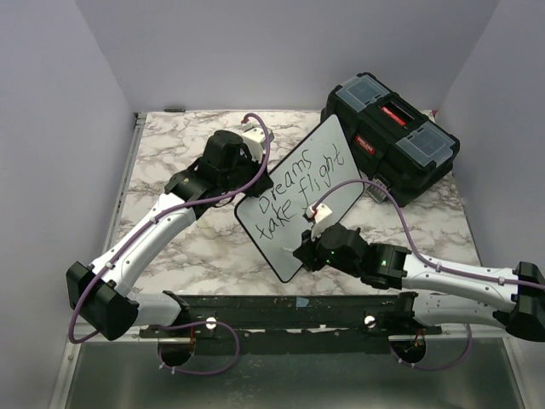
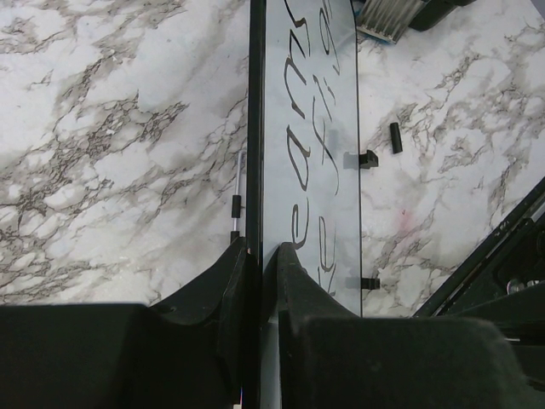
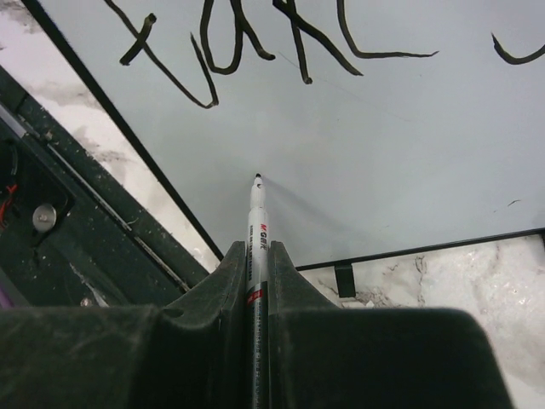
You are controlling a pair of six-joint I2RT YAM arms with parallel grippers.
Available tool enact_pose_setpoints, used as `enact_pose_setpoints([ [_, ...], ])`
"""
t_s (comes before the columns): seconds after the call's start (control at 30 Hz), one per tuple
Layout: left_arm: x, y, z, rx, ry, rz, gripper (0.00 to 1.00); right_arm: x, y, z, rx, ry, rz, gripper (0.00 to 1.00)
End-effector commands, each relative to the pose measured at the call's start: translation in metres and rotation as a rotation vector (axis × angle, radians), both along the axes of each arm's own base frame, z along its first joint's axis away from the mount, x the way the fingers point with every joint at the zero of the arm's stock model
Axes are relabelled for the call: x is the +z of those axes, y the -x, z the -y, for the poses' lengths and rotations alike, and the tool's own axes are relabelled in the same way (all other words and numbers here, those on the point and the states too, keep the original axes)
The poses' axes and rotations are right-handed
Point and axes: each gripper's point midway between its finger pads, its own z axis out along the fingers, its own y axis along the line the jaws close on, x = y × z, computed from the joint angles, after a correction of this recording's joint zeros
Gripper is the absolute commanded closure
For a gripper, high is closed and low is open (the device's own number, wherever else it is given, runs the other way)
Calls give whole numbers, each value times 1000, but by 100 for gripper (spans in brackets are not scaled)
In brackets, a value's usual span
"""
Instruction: Write a sentence on the whiteboard
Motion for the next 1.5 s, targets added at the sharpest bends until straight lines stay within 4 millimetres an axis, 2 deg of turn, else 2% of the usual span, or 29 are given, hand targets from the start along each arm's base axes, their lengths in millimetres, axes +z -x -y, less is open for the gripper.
enact_pose_setpoints([
  [0.0, -69, 17, -33, 0, -272, -122, 100, 4, -15, -4, -50, 8, 59, 99],
  [0.63, -71, 17, -33, 0, -276, -125, 100, -40, -9, 13, -93, 96, -9, 99],
  [0.93, -70, 17, -32, 0, -273, -124, 100, -51, -2, 23, -111, 99, -48, 99],
  [1.1, -70, 17, -32, 0, -274, -125, 100, -49, -3, 22, -109, 97, -46, 99],
  [1.47, -70, 17, -33, 2, -274, -124, 100, -23, -7, 6, -84, 46, -20, 99],
])
